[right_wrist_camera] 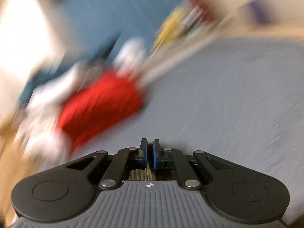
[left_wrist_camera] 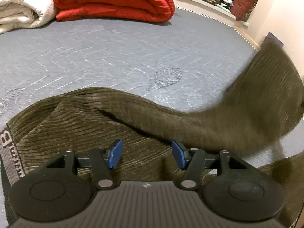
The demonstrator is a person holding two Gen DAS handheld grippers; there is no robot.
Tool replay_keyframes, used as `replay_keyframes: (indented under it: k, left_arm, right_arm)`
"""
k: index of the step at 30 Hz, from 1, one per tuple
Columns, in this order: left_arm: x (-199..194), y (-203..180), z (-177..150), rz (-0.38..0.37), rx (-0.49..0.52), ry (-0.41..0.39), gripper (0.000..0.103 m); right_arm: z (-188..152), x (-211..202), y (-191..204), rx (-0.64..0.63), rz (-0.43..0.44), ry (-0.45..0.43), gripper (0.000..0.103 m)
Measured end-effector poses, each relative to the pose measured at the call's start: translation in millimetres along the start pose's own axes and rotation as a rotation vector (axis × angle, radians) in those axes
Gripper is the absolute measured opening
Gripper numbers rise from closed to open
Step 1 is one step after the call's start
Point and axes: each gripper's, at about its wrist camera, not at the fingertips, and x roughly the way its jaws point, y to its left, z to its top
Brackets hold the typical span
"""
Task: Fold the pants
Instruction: 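Pull the pant leg cuff with the right gripper to straighten the leg along the bed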
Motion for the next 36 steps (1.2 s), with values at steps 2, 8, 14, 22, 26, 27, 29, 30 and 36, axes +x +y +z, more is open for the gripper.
replay_keyframes:
  k: [2,8,14,22,26,27,29,30,36]
  left_arm:
    - [2,-5,0,-0.015,0.006,0.001,0.063]
    - [12,-25,-6,-0.077,0.067,0.013,0.063]
    - [21,-49,-14,-0.182,0.134,0.022,0.063]
    - [31,-57,-22,-0.186,0.166,0.043,0.063]
    - [29,-51,-17,-0.179,0.148,0.031,0.063]
    - [28,-49,-16,-0.176,0.145,0.026,0.063]
    - [29,-47,-14,-0.167,0.134,0.017,0.063]
    - [29,-45,-12,-0.164,0.125,0.015,0.063]
    - [32,-39,-7,-0.154,0.098,0.018,0.063]
  right_arm:
    - [21,-15,-27,0.036,-0.230,-0.143,0.000]
    - [16,20,-116,0.181,-0.419,0.193,0.010]
    - [3,30,-162,0.367,-0.380,0.332,0.051]
    - [-13,59,-166,0.376,-0.200,0.358,0.059]
    - [-6,59,-134,0.198,-0.225,0.240,0.009]
    - [-8,55,-115,0.107,-0.201,0.196,0.008]
    - [-13,55,-62,-0.124,-0.039,0.175,0.008]
    - [-20,52,-34,-0.249,0.084,0.196,0.009]
    - [-53,44,17,-0.472,0.453,0.403,0.042]
